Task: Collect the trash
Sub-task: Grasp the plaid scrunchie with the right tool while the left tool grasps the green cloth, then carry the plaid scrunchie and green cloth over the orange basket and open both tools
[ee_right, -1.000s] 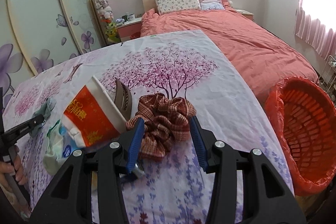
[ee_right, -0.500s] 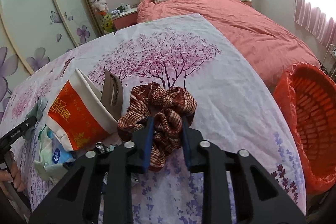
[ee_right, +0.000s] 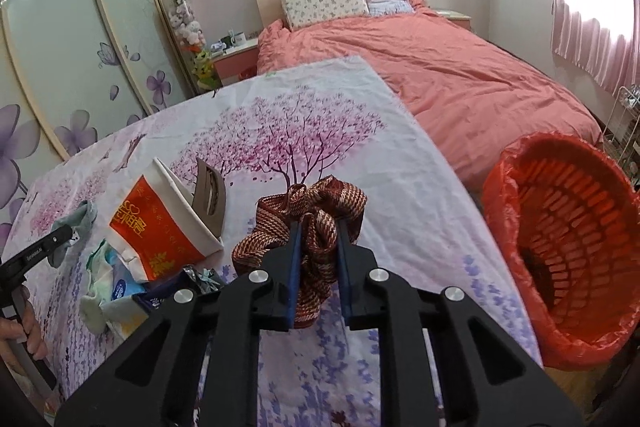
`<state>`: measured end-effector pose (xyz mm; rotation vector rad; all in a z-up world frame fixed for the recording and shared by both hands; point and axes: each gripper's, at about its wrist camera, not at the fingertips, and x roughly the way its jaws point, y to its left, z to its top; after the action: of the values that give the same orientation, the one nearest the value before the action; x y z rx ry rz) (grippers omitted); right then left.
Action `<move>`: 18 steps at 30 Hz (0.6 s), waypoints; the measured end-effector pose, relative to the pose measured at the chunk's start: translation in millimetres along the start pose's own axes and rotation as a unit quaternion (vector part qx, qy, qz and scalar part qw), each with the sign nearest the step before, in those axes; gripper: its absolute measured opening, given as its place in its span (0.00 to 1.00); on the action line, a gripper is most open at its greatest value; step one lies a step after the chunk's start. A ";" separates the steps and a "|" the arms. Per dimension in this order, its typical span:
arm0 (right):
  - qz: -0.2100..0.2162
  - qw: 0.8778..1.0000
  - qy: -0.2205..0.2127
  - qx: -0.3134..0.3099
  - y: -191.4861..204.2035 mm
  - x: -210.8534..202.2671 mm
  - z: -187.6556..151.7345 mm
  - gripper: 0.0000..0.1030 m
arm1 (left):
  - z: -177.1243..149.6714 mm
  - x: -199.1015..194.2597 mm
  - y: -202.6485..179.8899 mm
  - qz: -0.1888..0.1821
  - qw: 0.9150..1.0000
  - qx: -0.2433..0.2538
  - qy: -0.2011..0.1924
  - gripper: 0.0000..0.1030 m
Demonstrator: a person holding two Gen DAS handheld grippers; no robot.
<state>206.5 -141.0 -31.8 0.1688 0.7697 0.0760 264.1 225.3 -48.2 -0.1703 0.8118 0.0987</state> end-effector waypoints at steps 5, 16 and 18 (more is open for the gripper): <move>0.001 1.000 -0.024 -0.008 -1.4 -18.0 2.0 0.16 | 5.1 -17.1 -12.5 -0.009 1.000 0.008 -0.016 0.12; 0.007 0.998 -0.067 0.005 -22.9 -54.9 8.3 0.15 | 15.4 -63.5 -65.7 -0.050 0.996 0.042 -0.053 0.12; 0.007 0.997 -0.073 0.007 -27.4 -60.3 8.5 0.15 | 16.3 -71.3 -77.8 -0.060 0.995 0.051 -0.058 0.12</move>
<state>169.5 -176.8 10.7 0.1916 0.6235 0.0705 238.8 150.5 23.6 -0.1164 0.6870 -0.0454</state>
